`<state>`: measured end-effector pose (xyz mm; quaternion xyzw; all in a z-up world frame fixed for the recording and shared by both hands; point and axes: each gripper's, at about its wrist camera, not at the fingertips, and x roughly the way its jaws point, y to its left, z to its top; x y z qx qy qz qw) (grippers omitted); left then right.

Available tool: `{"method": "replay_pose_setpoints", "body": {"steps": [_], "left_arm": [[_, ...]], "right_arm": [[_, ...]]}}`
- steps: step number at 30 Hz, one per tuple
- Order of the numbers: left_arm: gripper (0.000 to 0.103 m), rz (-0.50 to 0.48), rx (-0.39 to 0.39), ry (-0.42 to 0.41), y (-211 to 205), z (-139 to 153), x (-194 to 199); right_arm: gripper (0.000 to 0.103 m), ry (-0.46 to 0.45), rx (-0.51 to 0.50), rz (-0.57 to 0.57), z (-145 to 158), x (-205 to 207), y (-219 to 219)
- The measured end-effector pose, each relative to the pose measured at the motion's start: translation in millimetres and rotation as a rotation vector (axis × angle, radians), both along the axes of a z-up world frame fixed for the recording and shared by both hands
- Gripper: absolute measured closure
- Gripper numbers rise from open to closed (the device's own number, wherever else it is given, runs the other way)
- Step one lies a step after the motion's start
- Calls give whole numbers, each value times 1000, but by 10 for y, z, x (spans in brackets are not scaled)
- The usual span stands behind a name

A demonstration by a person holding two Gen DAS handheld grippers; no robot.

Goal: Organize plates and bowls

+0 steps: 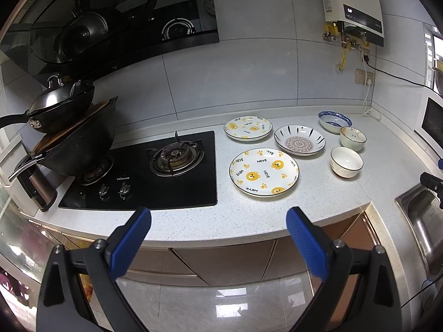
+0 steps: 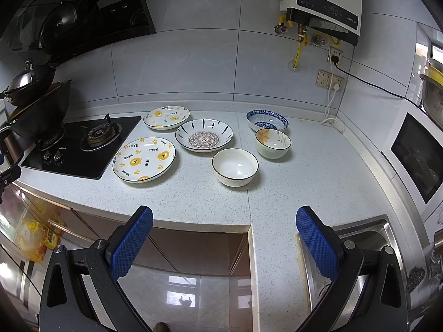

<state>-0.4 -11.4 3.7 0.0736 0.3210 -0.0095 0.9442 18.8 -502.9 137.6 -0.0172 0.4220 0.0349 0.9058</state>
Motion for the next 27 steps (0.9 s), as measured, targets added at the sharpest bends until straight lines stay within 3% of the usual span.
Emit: {"method": "replay_pose_setpoints", "body": {"steps": [17,27], "left_arm": [[4,30,5,6,-75,3,31],[4,60,-53,62,-42,-84,238]], "right_arm": [[1,3,19,39,-46,97,-99],[1,34,71,157,-175,309,136]]}}
